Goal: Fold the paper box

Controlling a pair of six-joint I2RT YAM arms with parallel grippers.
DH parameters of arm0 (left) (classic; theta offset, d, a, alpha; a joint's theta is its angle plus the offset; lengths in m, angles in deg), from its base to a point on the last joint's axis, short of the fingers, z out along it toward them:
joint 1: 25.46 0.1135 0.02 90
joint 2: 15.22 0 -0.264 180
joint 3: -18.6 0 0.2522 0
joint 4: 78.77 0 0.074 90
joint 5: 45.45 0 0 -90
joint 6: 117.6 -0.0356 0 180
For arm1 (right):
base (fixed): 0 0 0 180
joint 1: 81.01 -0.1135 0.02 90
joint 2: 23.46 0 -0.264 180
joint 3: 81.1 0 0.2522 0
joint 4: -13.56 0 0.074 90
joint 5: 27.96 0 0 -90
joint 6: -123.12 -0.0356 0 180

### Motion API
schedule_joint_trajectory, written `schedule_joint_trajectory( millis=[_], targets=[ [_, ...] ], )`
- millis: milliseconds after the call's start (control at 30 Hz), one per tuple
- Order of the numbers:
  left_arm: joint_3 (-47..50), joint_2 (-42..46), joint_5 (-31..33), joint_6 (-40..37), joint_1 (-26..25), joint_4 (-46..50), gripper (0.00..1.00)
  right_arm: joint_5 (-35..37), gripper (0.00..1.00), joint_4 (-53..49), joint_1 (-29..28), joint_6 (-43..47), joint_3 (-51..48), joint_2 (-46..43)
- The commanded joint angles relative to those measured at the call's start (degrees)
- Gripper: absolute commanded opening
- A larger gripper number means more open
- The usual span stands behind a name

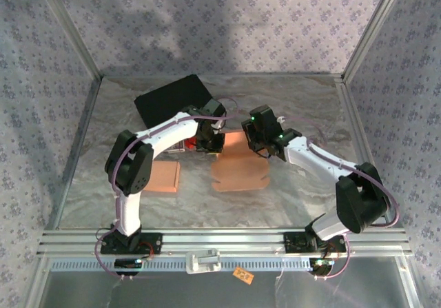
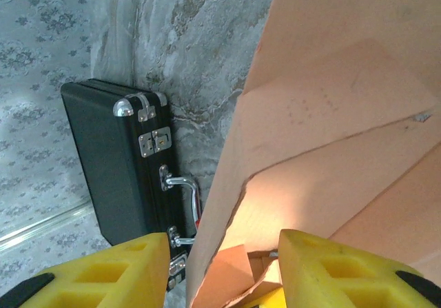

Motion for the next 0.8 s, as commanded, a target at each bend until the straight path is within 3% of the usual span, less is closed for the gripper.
schedule_joint_trajectory(
  millis=[0,233,433,667,767],
  targets=[
    [-1.4,-0.6,-1.5,0.7,-0.6,0.2,0.0,0.0,0.46,0.4,0.4,-1.4,0.1,2.1],
    [-1.0,-0.9,-1.6,0.3,-0.9,-0.3,0.0,0.4,0.42,4.9,1.1,-1.5,0.1,5.9],
    [1.4,-0.1,-1.4,-0.6,-0.9,-3.8,0.0,-2.3,0.02,-2.2,2.8,-2.6,2.3,8.2],
    [4.1,1.2,-0.7,-2.4,-0.9,-9.5,0.23,-4.0,0.0,-11.3,3.5,-3.1,5.1,10.0],
    [5.4,2.2,0.0,-3.1,-0.9,-11.5,0.26,-4.3,0.0,-12.6,3.9,-3.4,5.6,10.3]
  ],
)
